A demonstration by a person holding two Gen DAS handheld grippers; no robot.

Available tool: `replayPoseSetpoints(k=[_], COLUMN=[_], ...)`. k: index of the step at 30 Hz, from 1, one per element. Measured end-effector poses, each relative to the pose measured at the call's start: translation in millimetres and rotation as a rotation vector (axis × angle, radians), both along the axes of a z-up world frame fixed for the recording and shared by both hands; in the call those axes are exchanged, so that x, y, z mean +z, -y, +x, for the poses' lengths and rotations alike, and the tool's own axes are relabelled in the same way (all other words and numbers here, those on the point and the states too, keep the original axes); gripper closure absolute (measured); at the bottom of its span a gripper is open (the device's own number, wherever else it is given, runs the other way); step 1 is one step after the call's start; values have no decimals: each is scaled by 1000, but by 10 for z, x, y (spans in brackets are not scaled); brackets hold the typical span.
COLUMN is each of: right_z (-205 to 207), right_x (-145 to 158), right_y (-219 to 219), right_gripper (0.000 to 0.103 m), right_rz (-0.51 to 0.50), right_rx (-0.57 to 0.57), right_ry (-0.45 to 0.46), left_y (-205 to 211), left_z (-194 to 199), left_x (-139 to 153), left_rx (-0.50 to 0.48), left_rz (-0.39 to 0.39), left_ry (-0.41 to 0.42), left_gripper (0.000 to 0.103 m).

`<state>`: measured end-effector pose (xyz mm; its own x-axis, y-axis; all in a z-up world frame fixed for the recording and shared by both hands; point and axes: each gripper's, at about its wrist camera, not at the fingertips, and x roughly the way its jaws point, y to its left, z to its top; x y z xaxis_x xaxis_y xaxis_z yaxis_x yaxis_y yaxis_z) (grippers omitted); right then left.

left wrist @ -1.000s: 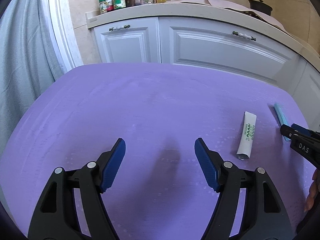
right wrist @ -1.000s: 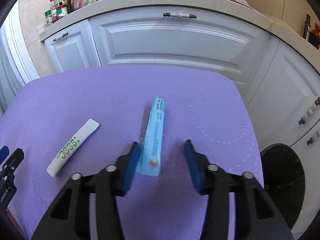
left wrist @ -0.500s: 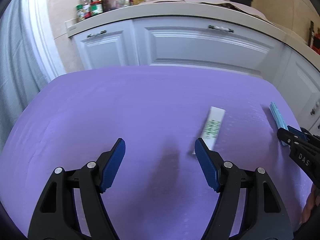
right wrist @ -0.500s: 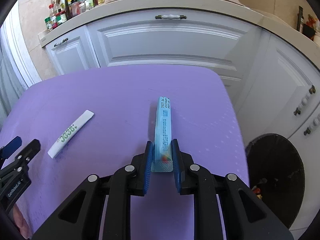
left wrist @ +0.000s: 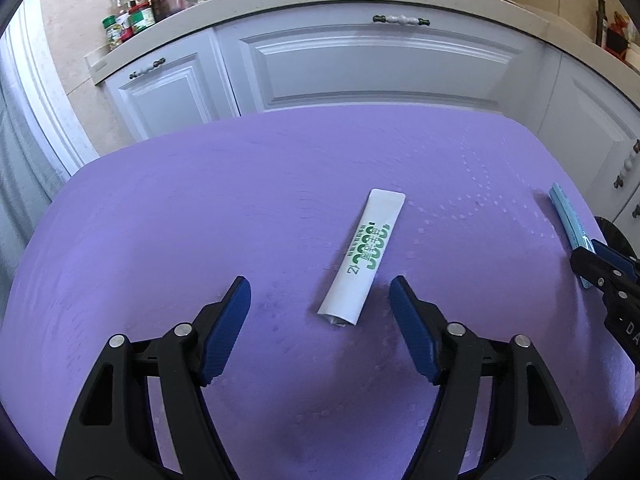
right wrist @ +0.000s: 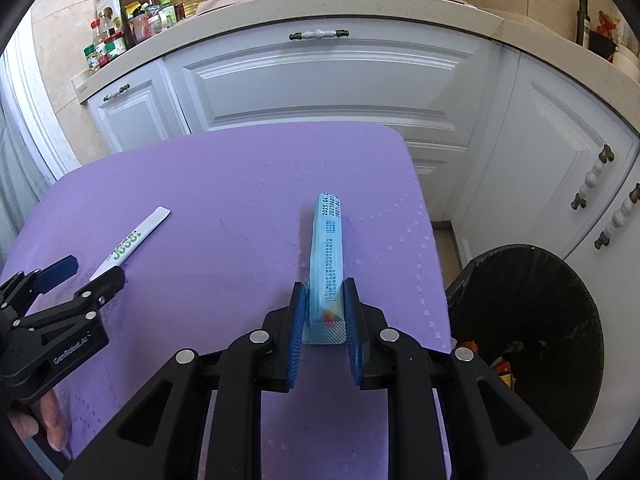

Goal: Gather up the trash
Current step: 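Grasp the light-blue tube with the right gripper while the left grasps the green-printed white tube, then carry both tubes over the bin and open both grippers to drop them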

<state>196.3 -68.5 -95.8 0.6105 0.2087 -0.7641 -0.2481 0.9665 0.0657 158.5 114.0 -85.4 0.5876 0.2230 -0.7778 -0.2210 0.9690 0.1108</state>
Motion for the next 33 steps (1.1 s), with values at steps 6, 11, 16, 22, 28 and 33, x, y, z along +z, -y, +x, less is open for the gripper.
replayPoseSetpoints(k=[6,11,16,22,28,33], right_z=[-4,0,-14,-56,-191,-323], right_x=[-12,-13,-14,2,74,178], right_y=[9,4,1,-15,-22,-5], right_gripper=[83,83,83,83,83,83], right_rz=[3,-3,-10,-15,-12,-7], right_rx=[6,11,12,12,21,29], right_ry=[-6,-7,-6,5,43,78], left_y=[42,125,117,71,19,-1], left_z=[15,22,-18,-134,-324,-508], left_x=[14,20,35,95,234,354], left_rx=[-32,-74,-75,-55,-26,-12], left_rz=[-15,-12,-23,-33,-45,-52], left_ry=[4,3,13,43,95,131], left_gripper=[65,88,92,93,93,93])
